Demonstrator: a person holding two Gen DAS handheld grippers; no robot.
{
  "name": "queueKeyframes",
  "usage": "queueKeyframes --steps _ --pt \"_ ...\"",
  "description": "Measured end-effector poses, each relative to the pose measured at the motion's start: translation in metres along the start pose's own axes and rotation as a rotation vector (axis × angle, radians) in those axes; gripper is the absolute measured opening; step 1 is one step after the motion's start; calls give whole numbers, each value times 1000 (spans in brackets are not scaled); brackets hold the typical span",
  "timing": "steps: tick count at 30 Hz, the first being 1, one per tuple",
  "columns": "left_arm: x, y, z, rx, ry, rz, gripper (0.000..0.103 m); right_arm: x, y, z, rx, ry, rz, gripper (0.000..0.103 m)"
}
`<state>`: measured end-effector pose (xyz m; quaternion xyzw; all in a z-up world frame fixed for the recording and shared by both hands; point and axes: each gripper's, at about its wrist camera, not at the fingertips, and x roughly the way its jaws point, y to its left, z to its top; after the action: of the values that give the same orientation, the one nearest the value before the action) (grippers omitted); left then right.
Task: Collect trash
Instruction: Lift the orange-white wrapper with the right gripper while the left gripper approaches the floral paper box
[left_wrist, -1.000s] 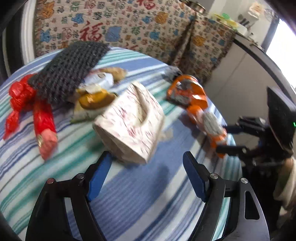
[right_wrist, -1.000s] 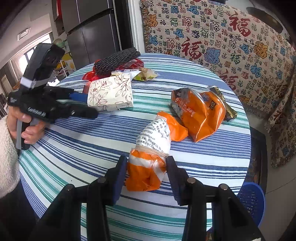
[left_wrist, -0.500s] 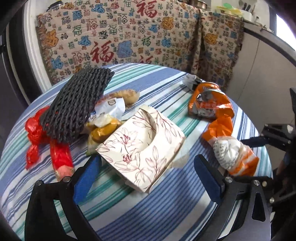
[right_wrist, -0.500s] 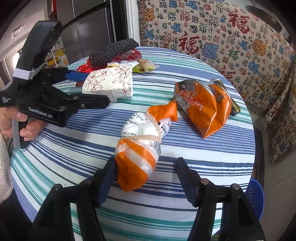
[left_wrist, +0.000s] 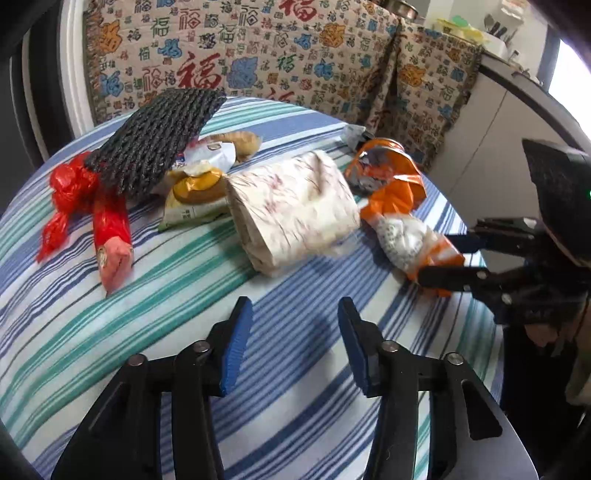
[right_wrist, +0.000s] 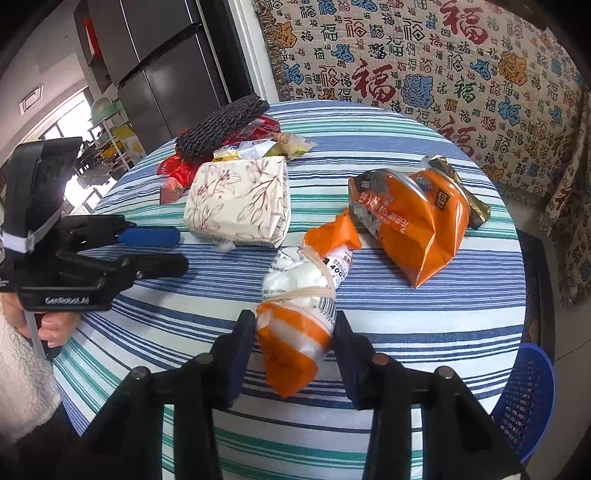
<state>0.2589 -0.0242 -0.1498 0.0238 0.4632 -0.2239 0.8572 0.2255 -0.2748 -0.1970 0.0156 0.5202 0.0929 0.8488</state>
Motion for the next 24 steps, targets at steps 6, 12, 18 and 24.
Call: queueKeyframes --steps 6,12,18,24 --pt "-3 6 20 13 -87 53 101 1 2 0 -9 1 -8 43" --pt "22 8 53 -20 -145 -23 101 -7 -8 -6 8 2 -33 43" --pt "45 13 59 -54 -128 -57 101 -16 -23 -18 21 -1 -38 43" --pt "27 2 48 31 -105 -196 100 -21 -33 -23 36 -1 -55 43"
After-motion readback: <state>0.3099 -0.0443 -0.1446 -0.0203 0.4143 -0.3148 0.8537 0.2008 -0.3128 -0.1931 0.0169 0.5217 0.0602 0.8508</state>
